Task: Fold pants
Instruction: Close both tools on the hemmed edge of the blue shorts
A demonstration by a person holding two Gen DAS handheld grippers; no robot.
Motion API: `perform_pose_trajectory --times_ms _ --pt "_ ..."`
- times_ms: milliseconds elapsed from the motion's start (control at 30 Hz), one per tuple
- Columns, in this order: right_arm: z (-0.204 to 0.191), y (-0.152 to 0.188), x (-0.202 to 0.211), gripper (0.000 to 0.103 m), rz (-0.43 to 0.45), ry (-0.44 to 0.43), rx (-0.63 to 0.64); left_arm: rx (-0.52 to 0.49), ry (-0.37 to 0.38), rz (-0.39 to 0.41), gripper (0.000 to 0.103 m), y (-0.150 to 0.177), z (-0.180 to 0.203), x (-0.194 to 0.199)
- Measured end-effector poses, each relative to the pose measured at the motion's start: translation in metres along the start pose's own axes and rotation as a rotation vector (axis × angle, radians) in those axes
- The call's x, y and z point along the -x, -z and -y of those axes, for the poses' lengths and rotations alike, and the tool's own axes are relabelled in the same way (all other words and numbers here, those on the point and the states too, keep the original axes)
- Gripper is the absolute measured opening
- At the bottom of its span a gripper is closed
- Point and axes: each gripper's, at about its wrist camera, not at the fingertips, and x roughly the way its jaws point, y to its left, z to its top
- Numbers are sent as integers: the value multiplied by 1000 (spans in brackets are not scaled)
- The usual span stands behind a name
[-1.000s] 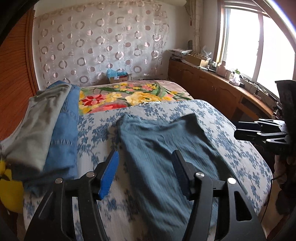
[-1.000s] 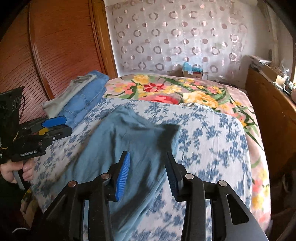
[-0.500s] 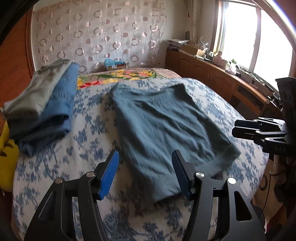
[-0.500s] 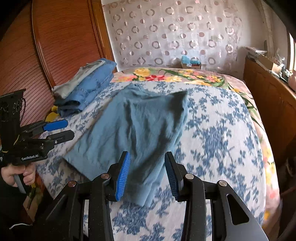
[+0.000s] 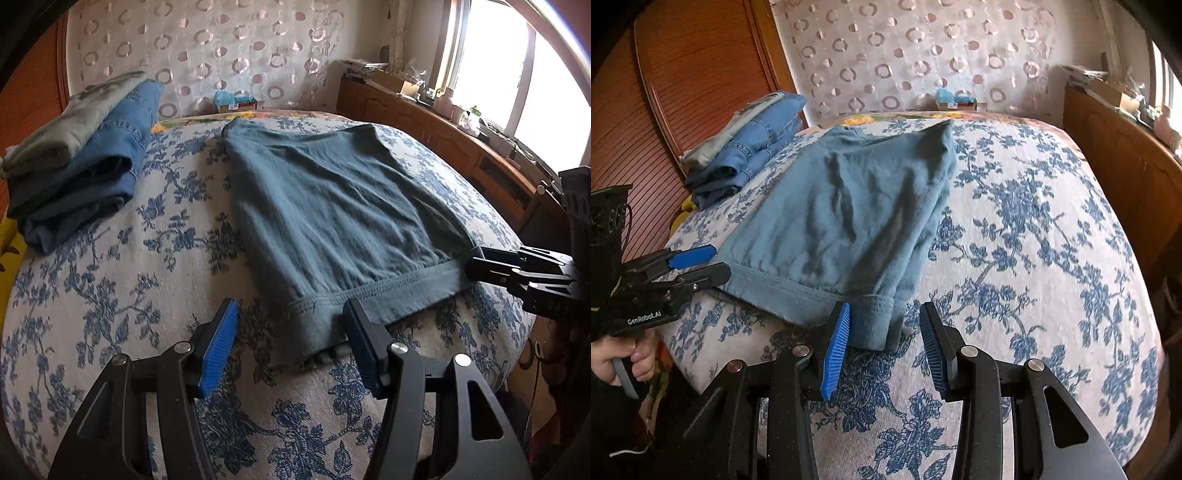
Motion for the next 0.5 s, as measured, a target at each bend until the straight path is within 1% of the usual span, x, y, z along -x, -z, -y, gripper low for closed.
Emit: perform_pose_trajectory --times_ms 100,367,500 --pt "-1 3 -3 40 2 -13 -6 0 11 3 54 1 3 0" --pt "-5 5 -6 40 25 -6 9 -7 39 9 39 2 10 1" --pt "-5 6 -7 40 30 -5 11 -10 35 12 37 1 12 1"
